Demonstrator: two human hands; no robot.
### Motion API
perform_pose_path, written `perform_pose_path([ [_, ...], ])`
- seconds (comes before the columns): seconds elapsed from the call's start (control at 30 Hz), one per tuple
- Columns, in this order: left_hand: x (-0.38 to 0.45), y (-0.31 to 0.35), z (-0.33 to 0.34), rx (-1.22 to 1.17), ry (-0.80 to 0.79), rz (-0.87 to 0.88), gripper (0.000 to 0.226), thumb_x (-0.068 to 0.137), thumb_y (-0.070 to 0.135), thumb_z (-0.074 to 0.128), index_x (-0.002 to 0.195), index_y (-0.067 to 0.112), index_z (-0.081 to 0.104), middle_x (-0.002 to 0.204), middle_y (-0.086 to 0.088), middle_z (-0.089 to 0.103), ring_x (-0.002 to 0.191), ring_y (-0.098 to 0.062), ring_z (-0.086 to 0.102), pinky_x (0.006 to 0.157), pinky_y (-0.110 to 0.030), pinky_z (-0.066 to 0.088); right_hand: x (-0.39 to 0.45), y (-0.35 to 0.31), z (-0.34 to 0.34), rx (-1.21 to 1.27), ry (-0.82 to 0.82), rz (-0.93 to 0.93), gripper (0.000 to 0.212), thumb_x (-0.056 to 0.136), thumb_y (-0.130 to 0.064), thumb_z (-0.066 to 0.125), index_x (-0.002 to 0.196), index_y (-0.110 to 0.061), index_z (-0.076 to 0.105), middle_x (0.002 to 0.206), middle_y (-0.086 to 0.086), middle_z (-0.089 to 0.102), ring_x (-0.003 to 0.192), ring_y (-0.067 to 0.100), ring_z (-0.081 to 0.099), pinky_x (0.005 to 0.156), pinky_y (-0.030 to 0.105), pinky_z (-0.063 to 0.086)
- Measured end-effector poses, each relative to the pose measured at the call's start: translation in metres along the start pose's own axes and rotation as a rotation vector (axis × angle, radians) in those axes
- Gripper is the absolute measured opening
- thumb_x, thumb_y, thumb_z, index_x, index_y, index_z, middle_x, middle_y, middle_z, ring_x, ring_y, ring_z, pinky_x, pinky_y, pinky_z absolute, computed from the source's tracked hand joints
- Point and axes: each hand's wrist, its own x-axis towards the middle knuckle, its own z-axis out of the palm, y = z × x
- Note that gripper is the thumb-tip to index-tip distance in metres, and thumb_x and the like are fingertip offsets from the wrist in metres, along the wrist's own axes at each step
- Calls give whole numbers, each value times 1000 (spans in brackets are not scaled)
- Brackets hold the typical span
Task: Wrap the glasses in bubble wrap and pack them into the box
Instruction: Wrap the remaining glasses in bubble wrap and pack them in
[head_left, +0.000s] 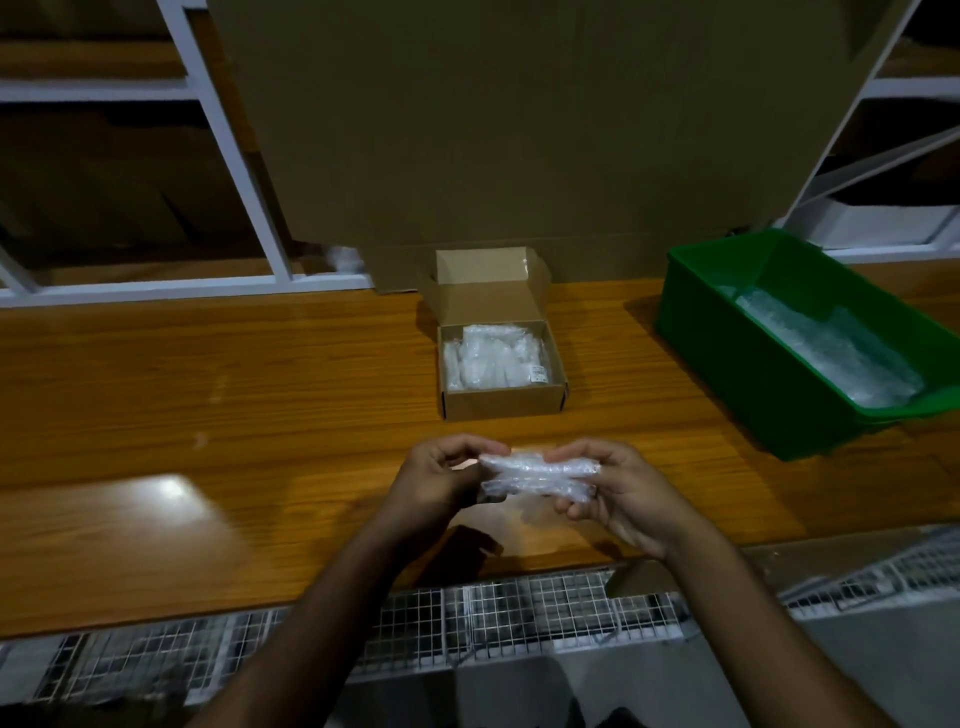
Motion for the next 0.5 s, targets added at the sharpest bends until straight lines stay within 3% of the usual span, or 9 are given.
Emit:
perform_pose_path([
  [0.1, -1, 1, -1, -77, -34, -56, 31, 95, -8, 50, 83, 6, 75, 98, -9, 76, 86, -24, 73, 75, -35, 59, 0, 5, 2, 39, 34, -9, 33, 94, 10, 44, 80, 1, 72, 88, 26, 66, 52, 22, 64, 42, 20, 53],
  [0.17, -1, 0, 3, -135, -16, -108, 40, 99, 0, 40, 81, 6, 75, 98, -8, 76, 86, -22, 74, 83, -42, 54, 0, 3, 1, 37, 66, -11, 39, 99, 3, 33, 81, 4, 68, 91, 27, 61, 55, 24, 61, 43, 23, 50],
  [0.23, 1, -1, 10, -151, 16, -144, 36, 100, 15, 44, 82, 6, 75, 97, -6, 77, 84, -22, 74, 81, -43, 52, 5, -2, -3, 7, 88, -18, 40, 102, -10, 29, 85, 6, 62, 97, 23, 59, 59, 25, 59, 46, 25, 48],
  [0.33, 13, -3, 21, -75, 61, -112, 12, 85, 23, 74, 84, 11, 77, 101, 0, 76, 87, -26, 74, 72, -50, 52, 23, -16, -10, -161, 112, -59, 33, 99, -27, 51, 88, 1, 61, 99, 16, 60, 63, 19, 60, 52, 25, 49],
  [0.43, 34, -3, 36, 23, 162, -65, 9, 85, 15, 76, 91, 21, 78, 103, 10, 75, 91, -27, 73, 72, -47, 53, 47, -35, -15, -396, 128, -103, 10, 87, -10, 71, 94, -7, 65, 92, 13, 64, 67, 16, 62, 57, 26, 51],
  [0.5, 49, -2, 48, 68, 211, -45, 13, 85, 17, 77, 92, 29, 78, 101, 5, 75, 90, -29, 72, 68, -43, 56, 64, -47, -24, -468, 184, -133, 25, 86, -1, 72, 105, -16, 63, 105, 12, 66, 82, 20, 68, 65, 33, 59],
])
